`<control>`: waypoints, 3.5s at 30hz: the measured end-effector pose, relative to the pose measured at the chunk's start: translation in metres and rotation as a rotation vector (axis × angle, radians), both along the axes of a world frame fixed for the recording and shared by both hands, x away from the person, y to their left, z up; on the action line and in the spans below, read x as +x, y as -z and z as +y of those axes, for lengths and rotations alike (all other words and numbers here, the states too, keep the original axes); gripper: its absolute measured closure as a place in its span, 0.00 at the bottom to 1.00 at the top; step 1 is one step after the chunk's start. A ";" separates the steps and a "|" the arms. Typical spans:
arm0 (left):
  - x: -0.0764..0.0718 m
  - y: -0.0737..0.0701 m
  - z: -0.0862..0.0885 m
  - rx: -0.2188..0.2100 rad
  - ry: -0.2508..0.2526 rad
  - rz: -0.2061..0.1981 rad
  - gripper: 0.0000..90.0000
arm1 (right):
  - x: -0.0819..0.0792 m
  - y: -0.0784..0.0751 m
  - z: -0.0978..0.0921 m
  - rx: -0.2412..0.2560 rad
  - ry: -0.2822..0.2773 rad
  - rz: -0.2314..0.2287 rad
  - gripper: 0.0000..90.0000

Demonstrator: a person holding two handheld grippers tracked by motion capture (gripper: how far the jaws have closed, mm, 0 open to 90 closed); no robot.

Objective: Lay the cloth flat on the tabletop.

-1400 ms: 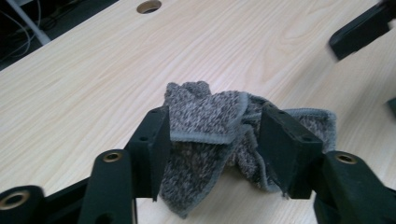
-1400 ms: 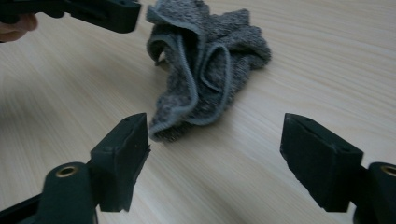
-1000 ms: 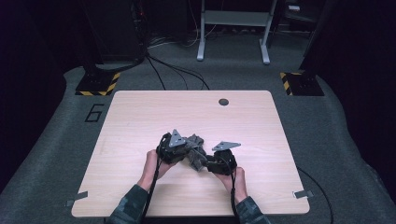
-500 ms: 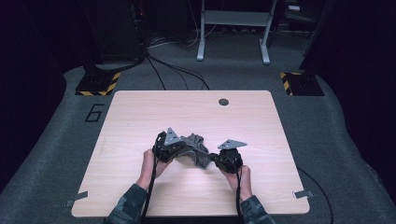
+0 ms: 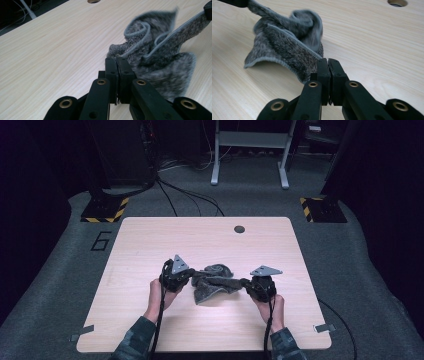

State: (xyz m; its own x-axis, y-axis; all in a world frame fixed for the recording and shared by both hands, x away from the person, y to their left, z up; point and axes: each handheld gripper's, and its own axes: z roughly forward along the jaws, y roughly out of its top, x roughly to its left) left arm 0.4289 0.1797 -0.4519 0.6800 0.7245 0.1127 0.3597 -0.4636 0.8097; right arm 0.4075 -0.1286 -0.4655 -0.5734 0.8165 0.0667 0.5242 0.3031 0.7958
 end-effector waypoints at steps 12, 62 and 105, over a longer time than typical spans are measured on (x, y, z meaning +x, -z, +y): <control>0.000 0.000 0.006 -0.015 -0.009 0.002 0.98 | 0.001 0.007 -0.017 0.005 -0.013 0.055 0.77; 0.028 -0.002 0.034 -0.018 -0.067 0.071 0.98 | 0.067 -0.037 -0.024 0.001 0.019 0.007 0.99; -0.002 0.005 0.064 -0.079 -0.039 0.143 0.28 | 0.032 -0.005 -0.023 0.046 -0.124 0.073 0.22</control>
